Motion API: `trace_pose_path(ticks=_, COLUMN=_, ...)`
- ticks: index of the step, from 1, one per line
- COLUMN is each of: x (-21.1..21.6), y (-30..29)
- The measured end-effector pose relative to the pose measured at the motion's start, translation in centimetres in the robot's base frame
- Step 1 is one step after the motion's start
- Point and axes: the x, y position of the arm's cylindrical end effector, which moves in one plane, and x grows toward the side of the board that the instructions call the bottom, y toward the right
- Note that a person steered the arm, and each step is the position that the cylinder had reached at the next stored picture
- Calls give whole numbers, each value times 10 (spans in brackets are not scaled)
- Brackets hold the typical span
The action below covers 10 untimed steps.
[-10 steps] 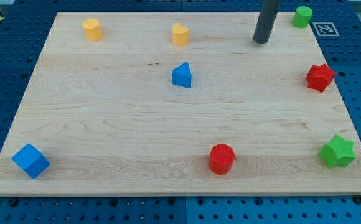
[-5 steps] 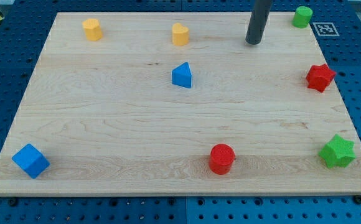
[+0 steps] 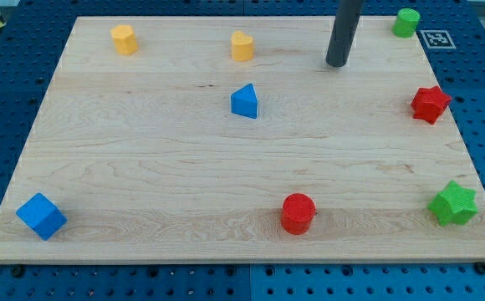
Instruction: Move your arm to the right of the yellow heart
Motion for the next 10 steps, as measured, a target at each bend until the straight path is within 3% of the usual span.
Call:
trace_pose_path(ticks=8, x=15, y=-14)
trace_pose_path(ticks=10, x=4, y=-51)
